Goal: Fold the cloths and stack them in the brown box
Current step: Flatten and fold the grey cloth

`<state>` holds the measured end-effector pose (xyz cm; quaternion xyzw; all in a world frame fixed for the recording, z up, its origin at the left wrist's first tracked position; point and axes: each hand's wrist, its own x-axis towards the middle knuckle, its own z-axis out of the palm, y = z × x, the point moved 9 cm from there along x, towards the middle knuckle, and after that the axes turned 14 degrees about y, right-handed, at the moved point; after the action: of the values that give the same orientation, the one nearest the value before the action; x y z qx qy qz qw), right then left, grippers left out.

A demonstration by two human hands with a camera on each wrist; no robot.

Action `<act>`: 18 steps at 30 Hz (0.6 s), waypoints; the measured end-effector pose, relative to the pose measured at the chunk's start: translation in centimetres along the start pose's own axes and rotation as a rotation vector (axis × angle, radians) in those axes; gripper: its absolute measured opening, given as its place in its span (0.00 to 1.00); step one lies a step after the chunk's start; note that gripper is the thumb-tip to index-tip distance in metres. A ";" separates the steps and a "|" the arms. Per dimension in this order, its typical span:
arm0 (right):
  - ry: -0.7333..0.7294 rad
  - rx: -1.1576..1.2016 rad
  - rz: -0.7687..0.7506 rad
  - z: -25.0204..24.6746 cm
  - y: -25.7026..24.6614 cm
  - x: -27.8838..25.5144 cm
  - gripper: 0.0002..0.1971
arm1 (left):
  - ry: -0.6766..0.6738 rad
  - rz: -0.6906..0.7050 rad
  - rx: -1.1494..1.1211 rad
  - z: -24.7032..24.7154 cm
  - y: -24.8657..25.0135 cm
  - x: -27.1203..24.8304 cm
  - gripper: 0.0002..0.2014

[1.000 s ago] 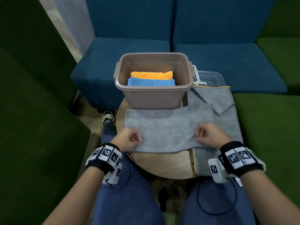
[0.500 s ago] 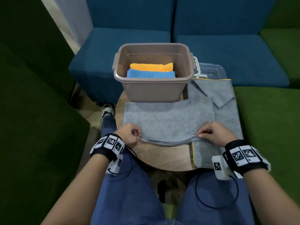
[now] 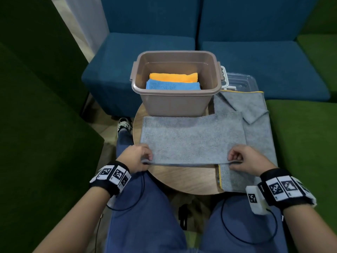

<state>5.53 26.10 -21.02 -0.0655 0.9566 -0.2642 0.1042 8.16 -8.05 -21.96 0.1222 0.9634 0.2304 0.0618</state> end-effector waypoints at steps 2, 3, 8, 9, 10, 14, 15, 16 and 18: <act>0.035 -0.097 0.019 -0.3 -0.5 -0.1 0.15 | 0.015 0.042 0.080 -0.2 0.8 0.3 0.08; 0.059 -0.151 0.039 -0.4 -0.7 -0.2 0.15 | 0.040 0.063 0.112 -0.3 1.2 0.5 0.08; 0.199 -0.357 0.067 -0.4 -2.3 -0.5 0.16 | 0.047 0.057 0.338 0.7 2.3 0.7 0.07; 0.228 -0.372 0.062 -0.6 -2.5 -0.7 0.14 | 0.070 0.052 0.337 0.8 2.4 0.6 0.08; 0.254 -0.382 0.060 -0.8 -2.6 -0.8 0.11 | 0.100 0.039 0.325 0.6 2.5 0.5 0.09; 0.425 -0.301 0.036 -3.7 -2.7 -0.7 0.07 | 0.342 -0.064 0.167 -2.6 2.0 0.5 0.05; 0.500 -0.236 0.002 -5.1 -2.9 -0.6 0.07 | 0.437 -0.105 0.086 -4.2 1.7 0.4 0.01; 0.590 -0.141 -0.046 -6.8 -3.3 -0.6 0.07 | 0.529 -0.142 -0.008 -5.8 1.4 0.3 0.02; 0.758 0.098 -0.116 -10.4 -4.5 -1.0 0.07 | 0.701 -0.168 -0.180 -8.9 1.3 0.0 0.08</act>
<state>4.40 27.52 -9.81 -0.0120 0.9082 -0.3205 -0.2690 6.85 -10.75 -13.43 -0.0494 0.9086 0.3362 -0.2427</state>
